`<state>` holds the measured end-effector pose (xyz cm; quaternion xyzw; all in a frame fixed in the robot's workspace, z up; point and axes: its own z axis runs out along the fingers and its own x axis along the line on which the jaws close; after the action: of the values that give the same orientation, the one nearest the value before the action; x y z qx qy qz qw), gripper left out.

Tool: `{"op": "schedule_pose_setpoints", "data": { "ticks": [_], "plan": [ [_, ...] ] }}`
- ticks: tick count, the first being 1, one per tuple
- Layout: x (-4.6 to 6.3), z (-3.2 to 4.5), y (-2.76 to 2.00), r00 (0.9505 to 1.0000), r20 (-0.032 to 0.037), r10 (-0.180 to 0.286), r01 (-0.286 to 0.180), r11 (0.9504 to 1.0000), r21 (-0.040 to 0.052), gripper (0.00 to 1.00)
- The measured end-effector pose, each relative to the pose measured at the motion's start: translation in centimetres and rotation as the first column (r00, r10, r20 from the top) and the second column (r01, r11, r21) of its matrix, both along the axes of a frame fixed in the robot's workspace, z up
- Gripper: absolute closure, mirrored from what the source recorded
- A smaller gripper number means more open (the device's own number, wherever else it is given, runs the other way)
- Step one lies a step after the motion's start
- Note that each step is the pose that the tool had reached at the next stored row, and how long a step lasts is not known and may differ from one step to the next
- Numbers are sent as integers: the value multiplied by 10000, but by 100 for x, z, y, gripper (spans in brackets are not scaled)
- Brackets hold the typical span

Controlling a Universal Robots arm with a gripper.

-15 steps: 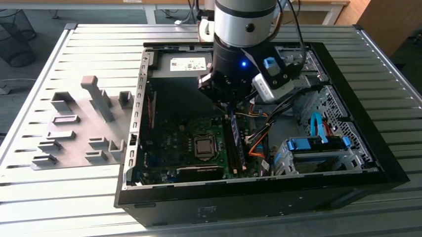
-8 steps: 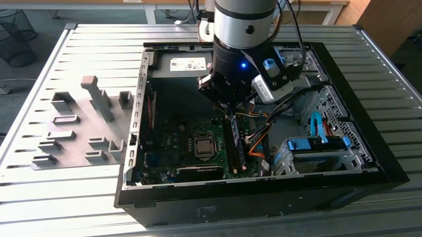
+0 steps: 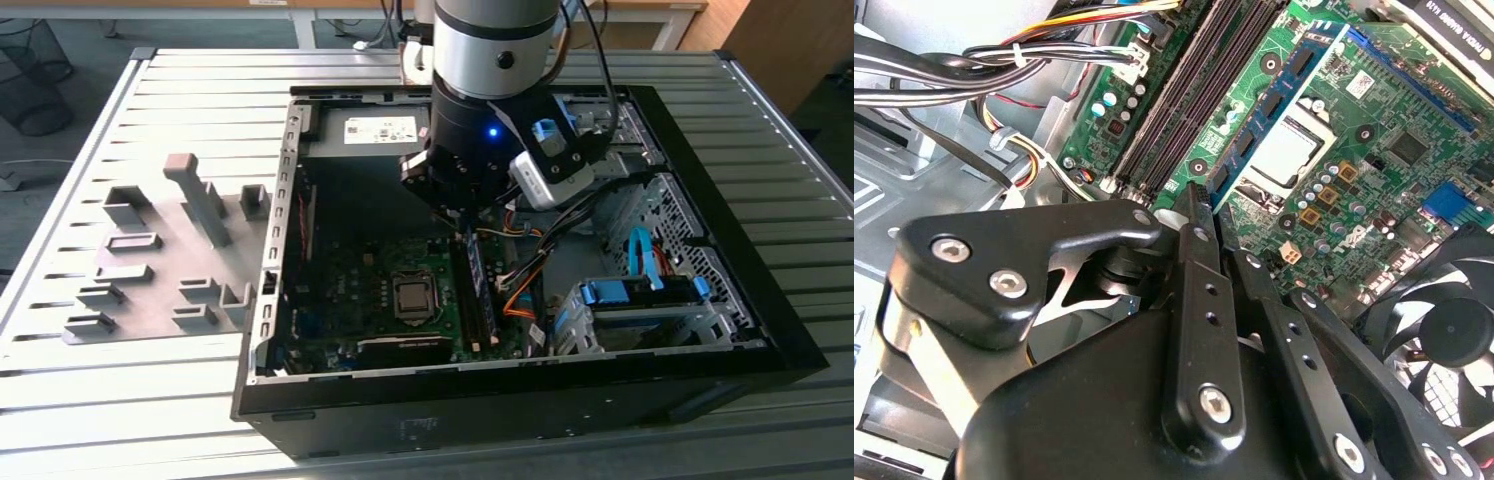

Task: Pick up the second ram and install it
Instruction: 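Insert the second ram into the second slot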

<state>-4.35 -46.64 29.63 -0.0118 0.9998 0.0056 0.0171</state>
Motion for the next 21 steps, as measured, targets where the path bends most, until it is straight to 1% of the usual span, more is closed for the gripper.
{"op": "schedule_pose_setpoints", "data": {
  "ticks": [3,5,7,10,16,21],
  "plan": [
    [0,-2,0,10000,0,-1,1,10000,1,86],
    [0,-20,-2,10000,1,-1,1,10000,2,86],
    [1,-41,-18,10000,-1,1,-1,10000,-2,86],
    [8,-91,-39,10000,1,-8,8,10000,3,86],
    [19,-183,-46,9999,0,-105,105,9999,1,86],
    [20,-275,-49,9999,0,-144,144,9999,2,86]
  ]
}}
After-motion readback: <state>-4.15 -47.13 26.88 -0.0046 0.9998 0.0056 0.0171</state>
